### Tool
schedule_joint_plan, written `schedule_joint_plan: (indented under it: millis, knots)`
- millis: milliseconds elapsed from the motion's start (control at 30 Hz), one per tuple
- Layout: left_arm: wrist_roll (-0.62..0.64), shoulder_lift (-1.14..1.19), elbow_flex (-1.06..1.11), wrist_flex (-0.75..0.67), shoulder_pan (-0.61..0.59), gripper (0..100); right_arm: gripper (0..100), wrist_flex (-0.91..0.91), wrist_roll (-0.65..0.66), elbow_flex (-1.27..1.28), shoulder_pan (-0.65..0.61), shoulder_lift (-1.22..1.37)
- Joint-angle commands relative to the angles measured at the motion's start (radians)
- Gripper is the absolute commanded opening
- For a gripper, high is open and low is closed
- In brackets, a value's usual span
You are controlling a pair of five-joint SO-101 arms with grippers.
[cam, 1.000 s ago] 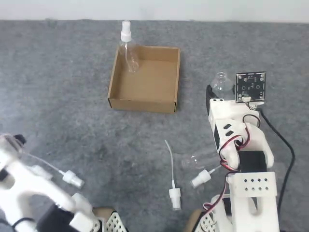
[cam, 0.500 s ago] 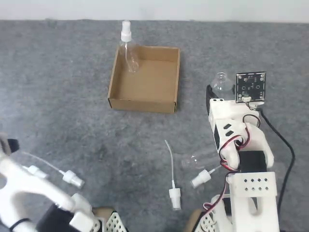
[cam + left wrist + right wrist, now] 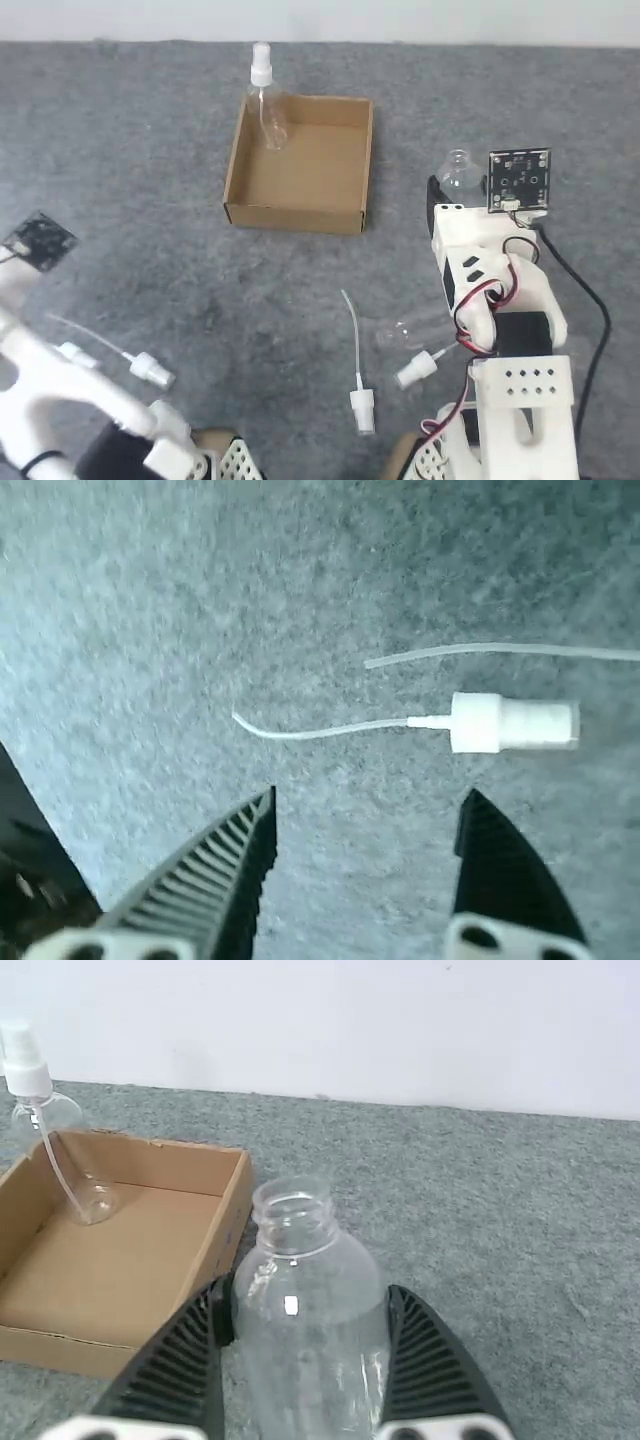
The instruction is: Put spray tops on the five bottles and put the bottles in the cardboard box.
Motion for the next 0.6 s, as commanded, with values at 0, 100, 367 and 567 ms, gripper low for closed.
schedule_joint_plan:
  millis: [0,100,367,567]
  knots:
    - [-0.126,-0.032,0.004,0.008,0.005,26,0.9,-0.027,0.009,-0.006,-0.008,-0.030]
    - [-0.264,-0.031,0.039,0.008,0.005,26,0.9,-0.027,0.009,-0.006,-0.008,-0.030]
    - [-0.477,-0.031,0.142,-0.011,0.025,24,0.9,-0.027,0.009,-0.006,-0.008,-0.030]
    - [-0.477,-0.031,0.295,-0.196,0.084,21,0.9,-0.027,0.009,-0.006,-0.008,-0.030]
